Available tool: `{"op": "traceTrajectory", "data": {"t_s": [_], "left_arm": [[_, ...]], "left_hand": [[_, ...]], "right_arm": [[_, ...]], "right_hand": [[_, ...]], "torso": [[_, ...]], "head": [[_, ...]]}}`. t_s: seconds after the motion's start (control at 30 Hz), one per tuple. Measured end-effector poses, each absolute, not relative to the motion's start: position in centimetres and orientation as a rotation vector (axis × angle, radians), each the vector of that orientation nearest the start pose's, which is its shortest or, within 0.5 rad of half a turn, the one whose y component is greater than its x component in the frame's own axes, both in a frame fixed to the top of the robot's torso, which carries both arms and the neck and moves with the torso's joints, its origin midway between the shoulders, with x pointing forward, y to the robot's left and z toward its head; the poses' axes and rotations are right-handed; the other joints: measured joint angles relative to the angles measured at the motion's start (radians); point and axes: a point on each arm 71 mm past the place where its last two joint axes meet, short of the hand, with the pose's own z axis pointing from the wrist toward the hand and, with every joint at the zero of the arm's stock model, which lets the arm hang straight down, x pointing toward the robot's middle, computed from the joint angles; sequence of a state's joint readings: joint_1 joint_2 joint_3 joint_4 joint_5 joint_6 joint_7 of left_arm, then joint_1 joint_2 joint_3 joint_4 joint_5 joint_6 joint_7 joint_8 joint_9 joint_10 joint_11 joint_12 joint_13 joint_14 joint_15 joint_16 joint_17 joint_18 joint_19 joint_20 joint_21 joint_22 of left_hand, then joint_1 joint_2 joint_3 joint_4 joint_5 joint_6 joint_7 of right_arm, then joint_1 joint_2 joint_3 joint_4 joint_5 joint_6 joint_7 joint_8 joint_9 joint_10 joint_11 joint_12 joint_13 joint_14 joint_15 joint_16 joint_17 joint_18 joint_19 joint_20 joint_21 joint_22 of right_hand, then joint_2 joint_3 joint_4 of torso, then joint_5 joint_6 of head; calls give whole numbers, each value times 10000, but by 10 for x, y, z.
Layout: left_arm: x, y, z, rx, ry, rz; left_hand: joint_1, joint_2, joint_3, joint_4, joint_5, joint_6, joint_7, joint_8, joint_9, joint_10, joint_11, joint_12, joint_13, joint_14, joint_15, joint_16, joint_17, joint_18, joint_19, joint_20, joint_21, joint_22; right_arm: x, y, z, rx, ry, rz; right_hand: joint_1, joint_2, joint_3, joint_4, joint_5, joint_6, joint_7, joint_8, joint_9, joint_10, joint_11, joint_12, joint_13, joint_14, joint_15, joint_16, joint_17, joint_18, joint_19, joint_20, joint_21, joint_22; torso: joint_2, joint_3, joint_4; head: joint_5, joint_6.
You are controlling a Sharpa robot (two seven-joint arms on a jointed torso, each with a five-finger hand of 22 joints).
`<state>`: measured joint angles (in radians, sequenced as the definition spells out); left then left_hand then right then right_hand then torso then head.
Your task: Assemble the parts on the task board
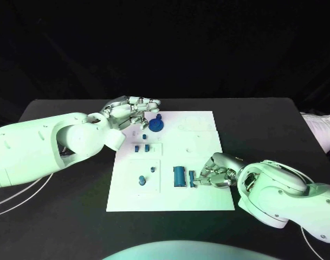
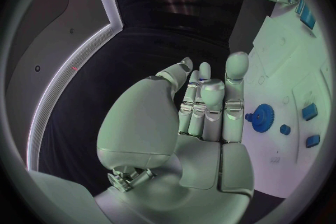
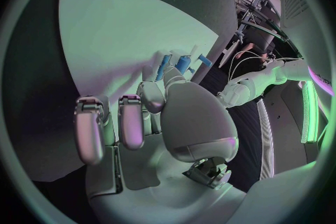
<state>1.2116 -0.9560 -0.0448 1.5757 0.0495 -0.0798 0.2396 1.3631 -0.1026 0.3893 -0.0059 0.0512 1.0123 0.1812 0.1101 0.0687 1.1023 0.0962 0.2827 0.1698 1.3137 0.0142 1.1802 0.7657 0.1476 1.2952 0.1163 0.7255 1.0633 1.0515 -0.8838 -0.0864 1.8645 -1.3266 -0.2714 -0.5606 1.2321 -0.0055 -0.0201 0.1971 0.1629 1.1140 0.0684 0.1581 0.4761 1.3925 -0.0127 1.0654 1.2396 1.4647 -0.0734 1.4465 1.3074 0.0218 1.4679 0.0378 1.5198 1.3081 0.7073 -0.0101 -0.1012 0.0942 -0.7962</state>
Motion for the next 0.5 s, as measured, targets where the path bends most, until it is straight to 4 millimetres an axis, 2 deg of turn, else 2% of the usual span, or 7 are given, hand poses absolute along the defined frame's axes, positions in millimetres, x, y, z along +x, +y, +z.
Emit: {"op": "traceTrajectory", "data": {"t_s": [0.13,0.23,0.27,0.3,0.37,0.43,0.5], "left_arm": [[474,236,-180,-12031,16261,-16423],[473,235,-182,-12043,16223,-16363],[473,234,-183,-12050,16180,-16329],[474,234,-184,-12057,16087,-16276],[474,235,-185,-12072,15879,-16172],[475,237,-187,-12139,15590,-15995],[475,238,-190,-12221,15350,-15822]], "left_hand": [[0,0,-24,24,0,0,0,0,0,0,0,1,0,0,0,-5,-59,-1,0,0,-108,-55],[0,0,-26,26,0,0,0,51,0,0,1,41,0,-158,3,-194,-290,-1,-177,-19,-403,-222],[0,0,-28,25,0,0,0,51,0,-38,35,78,3,-448,11,-483,-766,23,-423,-8,-882,-492],[0,0,-66,27,0,-2,-1,53,0,-74,33,122,8,-787,36,-846,-1357,196,-669,3,-1361,-757],[0,0,-87,30,0,-16,-15,132,0,-90,17,191,12,-1430,61,-1437,-2175,246,-1085,35,-1929,-1055],[0,0,-129,41,0,-16,-15,161,0,-128,55,231,12,-1959,99,-1842,-2507,246,-1482,74,-2282,-1230],[0,0,-141,29,0,-16,-16,196,0,-169,95,232,8,-2456,157,-2308,-2796,246,-1918,129,-2643,-1418]], "right_arm": [[386,-156,-235,1672,20619,6443],[395,-160,-225,2255,20400,7350],[399,-161,-222,2485,20320,7683],[404,-163,-219,2809,20196,8132],[413,-167,-214,3366,19953,8820],[426,-172,-210,4116,19591,9616],[434,-175,-208,4576,19362,10024]], "right_hand": [[53,-55,-159,-26,179,-501,167,-278,-111,-199,197,-342,-196,20,26,-101,0,0,0,0,-102,0],[327,88,-243,-112,251,-861,359,-547,-284,-343,338,-467,-274,2,150,-114,0,2,-16,96,-177,-1],[480,128,-249,-184,250,-927,423,-609,-342,-488,373,-695,-422,37,187,-139,-1,2,-1,112,-269,-1],[637,182,-212,-278,251,-1017,440,-667,-400,-611,393,-876,-542,17,237,-191,-1,1,-36,147,-348,-1],[927,287,-140,-465,203,-1143,524,-761,-505,-883,448,-1307,-839,-2,258,-368,-1,2,-1,185,-570,-1],[1152,409,-59,-633,132,-1255,592,-814,-619,-1484,519,-2419,-1606,35,325,-992,-377,305,-277,317,-1171,-2],[1401,470,14,-832,58,-1396,606,-865,-757,-2248,612,-3801,-2613,-61,421,-1996,-1394,576,-958,378,-2137,-416]], "torso": [[-25,-19,-3],[-68,-43,-12],[-91,-54,-14],[-115,-61,-19],[-185,-90,-28],[-263,-128,-45],[-336,-166,-58]], "head": [[-29,66],[-57,134],[-63,164],[-71,194],[-95,279],[-133,370],[-165,476]]}}
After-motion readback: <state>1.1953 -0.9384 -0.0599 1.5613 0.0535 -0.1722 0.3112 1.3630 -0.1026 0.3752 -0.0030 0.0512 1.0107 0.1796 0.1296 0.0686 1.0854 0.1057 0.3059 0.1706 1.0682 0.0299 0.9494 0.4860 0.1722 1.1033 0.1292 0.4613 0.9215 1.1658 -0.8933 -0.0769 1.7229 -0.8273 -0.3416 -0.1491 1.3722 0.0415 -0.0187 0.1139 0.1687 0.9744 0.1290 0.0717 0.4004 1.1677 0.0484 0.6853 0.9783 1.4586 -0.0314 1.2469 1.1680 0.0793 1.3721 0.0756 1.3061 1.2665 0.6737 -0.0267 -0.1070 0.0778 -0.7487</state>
